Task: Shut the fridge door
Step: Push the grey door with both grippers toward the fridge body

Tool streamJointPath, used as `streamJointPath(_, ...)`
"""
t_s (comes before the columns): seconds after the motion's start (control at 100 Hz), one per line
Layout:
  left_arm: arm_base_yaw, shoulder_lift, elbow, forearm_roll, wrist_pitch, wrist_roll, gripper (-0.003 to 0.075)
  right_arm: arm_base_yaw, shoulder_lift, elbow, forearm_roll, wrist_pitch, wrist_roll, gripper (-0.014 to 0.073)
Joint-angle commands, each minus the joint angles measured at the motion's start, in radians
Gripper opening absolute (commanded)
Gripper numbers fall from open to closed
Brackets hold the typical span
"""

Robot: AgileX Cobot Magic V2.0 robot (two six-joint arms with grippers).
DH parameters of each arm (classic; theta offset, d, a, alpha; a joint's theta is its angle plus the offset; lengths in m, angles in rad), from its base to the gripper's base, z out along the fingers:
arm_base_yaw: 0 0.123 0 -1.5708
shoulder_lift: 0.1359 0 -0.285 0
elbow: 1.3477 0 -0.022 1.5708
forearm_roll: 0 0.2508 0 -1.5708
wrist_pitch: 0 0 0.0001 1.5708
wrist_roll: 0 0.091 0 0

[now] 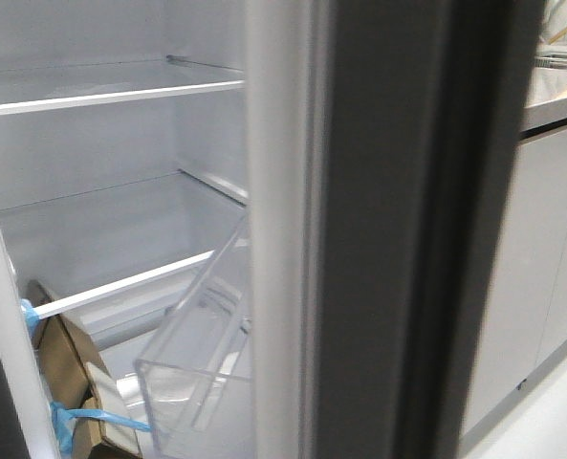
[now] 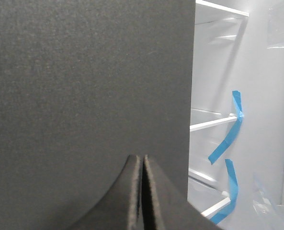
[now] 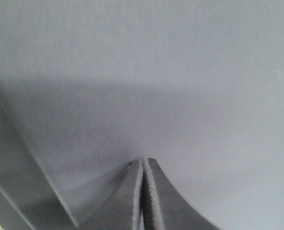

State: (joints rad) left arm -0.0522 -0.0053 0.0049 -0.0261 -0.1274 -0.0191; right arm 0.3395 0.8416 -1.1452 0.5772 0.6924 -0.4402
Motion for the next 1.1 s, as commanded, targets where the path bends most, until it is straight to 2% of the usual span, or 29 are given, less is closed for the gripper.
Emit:
streamJointPath(0.0, 0.004, -0.010, 0.035, -0.004, -0.073, -0.004, -0.0020, 0.001, 0.035, -0.061, 0.061, -0.045, -0.032, -0.0044)
streamJointPath(0.54, 0.004, -0.010, 0.035, -0.004, -0.073, -0.004, -0.0020, 0.003, 0.277, -0.289, 0.150, -0.002, -0.094, -0.0044)
streamJointPath(1.09, 0.004, -0.010, 0.035, -0.004, -0.073, -0.004, -0.0020, 0.127, 0.555, -0.465, 0.152, -0.069, -0.137, -0.0044)
